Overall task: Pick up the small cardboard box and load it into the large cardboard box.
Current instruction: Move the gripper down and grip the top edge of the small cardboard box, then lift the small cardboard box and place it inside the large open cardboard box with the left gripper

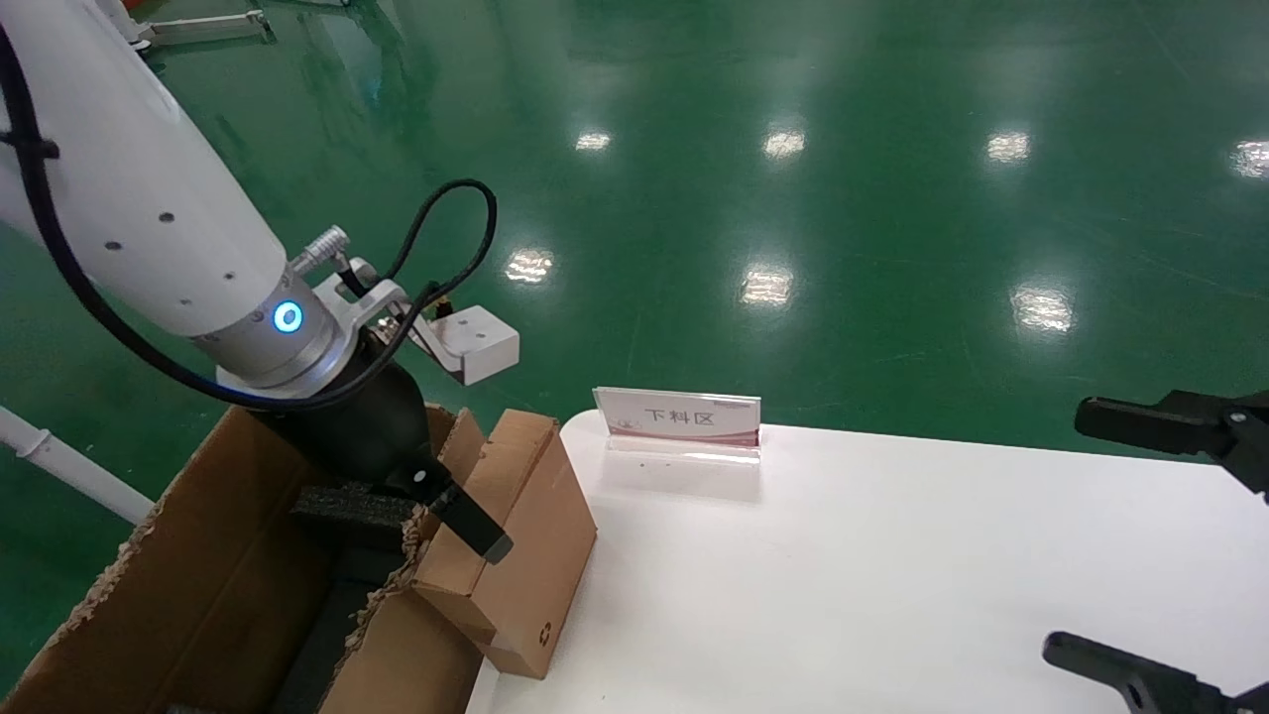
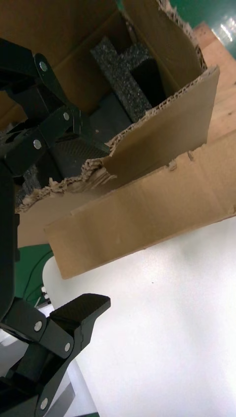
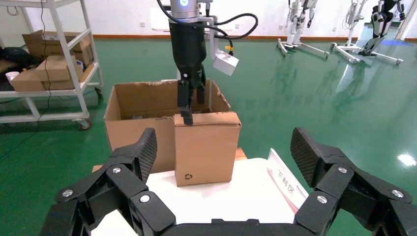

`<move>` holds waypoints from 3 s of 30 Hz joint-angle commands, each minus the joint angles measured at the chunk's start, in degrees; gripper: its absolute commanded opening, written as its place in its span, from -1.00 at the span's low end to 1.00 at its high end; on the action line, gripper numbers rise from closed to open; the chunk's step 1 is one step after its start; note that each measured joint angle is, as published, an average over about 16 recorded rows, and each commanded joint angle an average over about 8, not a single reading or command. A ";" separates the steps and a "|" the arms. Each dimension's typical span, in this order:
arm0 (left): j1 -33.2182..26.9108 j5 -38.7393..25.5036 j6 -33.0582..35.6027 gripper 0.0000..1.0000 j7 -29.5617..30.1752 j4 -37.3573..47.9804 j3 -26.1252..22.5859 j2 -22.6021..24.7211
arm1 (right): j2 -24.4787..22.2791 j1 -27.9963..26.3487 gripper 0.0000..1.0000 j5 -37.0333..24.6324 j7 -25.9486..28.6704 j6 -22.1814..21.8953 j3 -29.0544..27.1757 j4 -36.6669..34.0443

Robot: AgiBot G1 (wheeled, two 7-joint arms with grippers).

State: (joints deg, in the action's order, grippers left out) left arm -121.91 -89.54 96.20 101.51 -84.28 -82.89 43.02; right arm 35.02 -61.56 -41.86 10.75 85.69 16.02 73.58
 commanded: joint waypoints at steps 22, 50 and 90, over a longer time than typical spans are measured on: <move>4.98 -3.44 -6.11 0.23 0.45 0.49 -0.96 -0.72 | 0.00 0.00 1.00 0.00 0.00 0.00 0.00 0.00; 6.01 -3.99 -8.29 -1.00 -0.14 0.67 -0.54 -0.99 | -0.01 0.01 -1.00 0.01 -0.01 -0.01 -0.01 -0.01; -4.53 -10.51 -3.54 -1.00 -4.47 -0.25 11.60 -0.30 | -0.01 0.01 1.00 0.01 -0.01 -0.01 -0.01 -0.01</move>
State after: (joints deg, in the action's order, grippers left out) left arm -126.55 -100.12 92.77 96.53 -84.48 -71.39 42.27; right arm 35.01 -61.55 -41.85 10.75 85.68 16.01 73.57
